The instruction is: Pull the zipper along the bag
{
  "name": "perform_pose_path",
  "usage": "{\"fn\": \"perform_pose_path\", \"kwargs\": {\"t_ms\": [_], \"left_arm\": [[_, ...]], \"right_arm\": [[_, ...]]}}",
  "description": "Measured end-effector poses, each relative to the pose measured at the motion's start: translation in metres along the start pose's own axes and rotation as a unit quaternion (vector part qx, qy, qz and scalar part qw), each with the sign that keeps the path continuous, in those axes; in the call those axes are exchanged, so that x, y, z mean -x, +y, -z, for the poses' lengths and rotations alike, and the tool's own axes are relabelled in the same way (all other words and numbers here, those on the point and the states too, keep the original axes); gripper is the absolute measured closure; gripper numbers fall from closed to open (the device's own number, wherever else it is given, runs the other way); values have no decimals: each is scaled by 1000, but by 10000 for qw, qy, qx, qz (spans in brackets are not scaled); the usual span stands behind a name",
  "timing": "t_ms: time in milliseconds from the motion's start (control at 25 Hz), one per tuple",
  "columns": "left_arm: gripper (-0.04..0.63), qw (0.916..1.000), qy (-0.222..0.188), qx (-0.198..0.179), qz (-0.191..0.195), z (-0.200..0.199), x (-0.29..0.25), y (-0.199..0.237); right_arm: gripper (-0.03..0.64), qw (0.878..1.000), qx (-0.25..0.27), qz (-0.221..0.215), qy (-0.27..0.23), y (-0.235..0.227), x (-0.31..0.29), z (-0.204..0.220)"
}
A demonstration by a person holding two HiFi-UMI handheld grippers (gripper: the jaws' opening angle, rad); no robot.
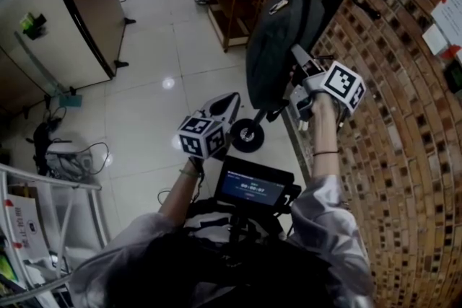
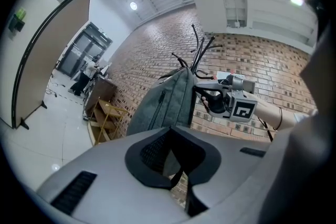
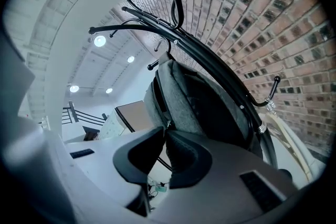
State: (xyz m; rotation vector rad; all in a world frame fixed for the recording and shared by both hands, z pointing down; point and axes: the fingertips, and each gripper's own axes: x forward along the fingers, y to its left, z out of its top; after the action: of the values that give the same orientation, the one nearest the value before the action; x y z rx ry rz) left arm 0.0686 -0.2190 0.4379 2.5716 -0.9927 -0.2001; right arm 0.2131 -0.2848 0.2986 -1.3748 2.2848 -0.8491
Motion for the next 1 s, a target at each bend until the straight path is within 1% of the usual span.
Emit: {"fn": "perform_pose_path", "kwargs": {"t_ms": [200, 320, 480, 640, 880, 1000], "left_arm": [[588, 10000, -17, 19, 0, 2, 1, 1], [588, 10000, -23, 26, -11, 2, 1, 1], [589, 10000, -34, 27, 10, 2, -1, -1], [588, 10000, -28, 67, 19, 5, -4, -1], [589, 9999, -10, 100, 53, 6, -8, -2], [588, 9999, -24, 118, 86, 5, -11, -3]], "right_arm": [[592, 10000, -74, 34, -3, 4, -2, -16], [592, 9999, 34, 111, 71, 8, -6, -25], [592, 9999, -65, 13, 78, 13, -8, -35], [592, 9998, -17, 67, 184, 13, -9, -42], [584, 9990, -392, -4, 237, 18, -10, -55], [584, 9959, -879, -94, 207, 18, -12, -62]]}}
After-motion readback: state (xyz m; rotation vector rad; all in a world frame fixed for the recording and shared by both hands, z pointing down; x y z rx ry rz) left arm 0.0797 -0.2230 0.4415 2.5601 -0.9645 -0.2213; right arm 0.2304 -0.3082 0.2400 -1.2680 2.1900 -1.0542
